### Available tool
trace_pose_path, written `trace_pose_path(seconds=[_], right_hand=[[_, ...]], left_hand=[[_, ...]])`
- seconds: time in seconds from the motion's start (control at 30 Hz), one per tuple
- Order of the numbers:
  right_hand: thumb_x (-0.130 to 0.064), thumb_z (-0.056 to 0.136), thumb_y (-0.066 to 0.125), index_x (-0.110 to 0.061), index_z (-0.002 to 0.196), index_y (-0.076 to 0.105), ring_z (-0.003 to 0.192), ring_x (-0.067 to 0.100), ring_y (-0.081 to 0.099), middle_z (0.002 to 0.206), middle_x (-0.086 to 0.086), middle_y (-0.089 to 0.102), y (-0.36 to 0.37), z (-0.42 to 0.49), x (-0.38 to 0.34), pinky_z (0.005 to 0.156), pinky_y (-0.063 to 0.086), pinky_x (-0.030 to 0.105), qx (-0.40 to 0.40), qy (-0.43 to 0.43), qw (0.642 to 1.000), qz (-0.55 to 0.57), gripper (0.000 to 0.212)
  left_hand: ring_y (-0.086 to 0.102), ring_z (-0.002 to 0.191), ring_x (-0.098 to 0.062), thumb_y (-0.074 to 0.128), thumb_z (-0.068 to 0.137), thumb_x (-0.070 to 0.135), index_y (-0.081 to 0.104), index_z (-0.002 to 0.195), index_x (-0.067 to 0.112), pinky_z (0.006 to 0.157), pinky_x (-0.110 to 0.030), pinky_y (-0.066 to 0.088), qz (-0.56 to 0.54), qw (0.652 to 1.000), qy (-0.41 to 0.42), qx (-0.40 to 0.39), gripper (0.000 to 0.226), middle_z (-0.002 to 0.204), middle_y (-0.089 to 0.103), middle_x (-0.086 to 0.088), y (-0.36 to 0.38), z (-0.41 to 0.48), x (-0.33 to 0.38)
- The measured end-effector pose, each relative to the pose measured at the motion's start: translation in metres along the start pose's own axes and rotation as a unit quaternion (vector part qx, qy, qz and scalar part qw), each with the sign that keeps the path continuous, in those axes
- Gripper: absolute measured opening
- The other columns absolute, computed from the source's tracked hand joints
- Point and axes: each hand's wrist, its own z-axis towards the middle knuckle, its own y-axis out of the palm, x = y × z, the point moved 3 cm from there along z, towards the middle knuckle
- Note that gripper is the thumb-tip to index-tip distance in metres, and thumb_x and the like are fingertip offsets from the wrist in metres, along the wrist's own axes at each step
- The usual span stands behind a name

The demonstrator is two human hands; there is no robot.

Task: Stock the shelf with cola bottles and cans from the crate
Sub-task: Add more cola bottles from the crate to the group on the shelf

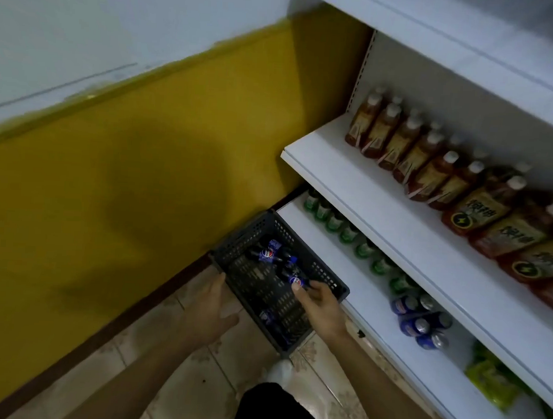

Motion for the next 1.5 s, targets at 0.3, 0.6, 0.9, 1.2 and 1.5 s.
trace_pose_path(seconds=[0.3, 0.6, 0.9, 1.2, 1.5], right_hand=[[-0.040, 0.089, 0.063, -0.005, 0.084, 0.065, 0.086, 0.023, 0.060, 0.090, 0.017, 0.063, 0.039, 0.075, 0.060, 0.077, 0.045, 0.031, -0.020, 0.175, 0.984, 0.039, 0.036], [-0.020, 0.086, 0.070, -0.019, 0.106, 0.064, 0.088, 0.030, 0.064, 0.098, 0.013, 0.064, 0.081, 0.212, 0.204, 0.066, 0.050, 0.029, 0.000, 0.219, 0.971, -0.096, 0.022], [-0.026, 0.091, 0.059, -0.022, 0.140, 0.035, 0.122, 0.028, 0.052, 0.134, 0.007, 0.052, 0.178, 0.384, 0.362, 0.093, 0.045, 0.036, -0.095, 0.228, 0.918, -0.309, 0.054], [-0.017, 0.079, 0.075, -0.017, 0.141, 0.036, 0.121, 0.026, 0.050, 0.136, 0.007, 0.049, 0.204, 0.425, 0.425, 0.087, 0.039, 0.023, -0.230, 0.242, 0.903, -0.271, 0.074], [-0.059, 0.070, 0.062, -0.025, 0.084, 0.067, 0.075, 0.024, 0.068, 0.080, 0.003, 0.072, 0.129, 0.375, 0.261, 0.084, 0.055, 0.043, -0.323, 0.317, 0.889, 0.075, 0.037]], left_hand=[[0.038, 0.134, -0.023, 0.061, 0.091, 0.033, 0.022, 0.149, 0.010, 0.105, -0.029, 0.036, 0.054, 0.996, -0.002, -0.073, 0.073, 0.150, 0.036, -0.009, 0.023, 0.113, -0.046], [0.042, 0.130, -0.021, 0.061, 0.090, 0.034, 0.047, 0.136, 0.018, 0.102, -0.028, 0.037, 0.092, 0.979, 0.048, -0.174, 0.050, 0.136, 0.049, -0.004, 0.141, 0.289, -0.115], [0.034, 0.138, -0.028, 0.058, 0.092, 0.030, 0.017, 0.151, 0.020, 0.112, -0.036, 0.030, 0.221, 0.935, 0.083, -0.265, 0.073, 0.151, 0.034, -0.011, 0.301, 0.459, -0.212], [0.038, 0.134, -0.027, 0.060, 0.090, 0.031, 0.014, 0.150, 0.027, 0.108, -0.035, 0.034, 0.223, 0.904, 0.106, -0.349, 0.075, 0.149, 0.037, -0.006, 0.374, 0.472, -0.247], [0.032, 0.136, -0.022, 0.081, 0.061, 0.050, 0.024, 0.147, 0.021, 0.111, -0.034, 0.026, 0.300, 0.872, 0.275, -0.272, 0.107, 0.149, 0.032, 0.000, 0.248, 0.406, -0.171]])
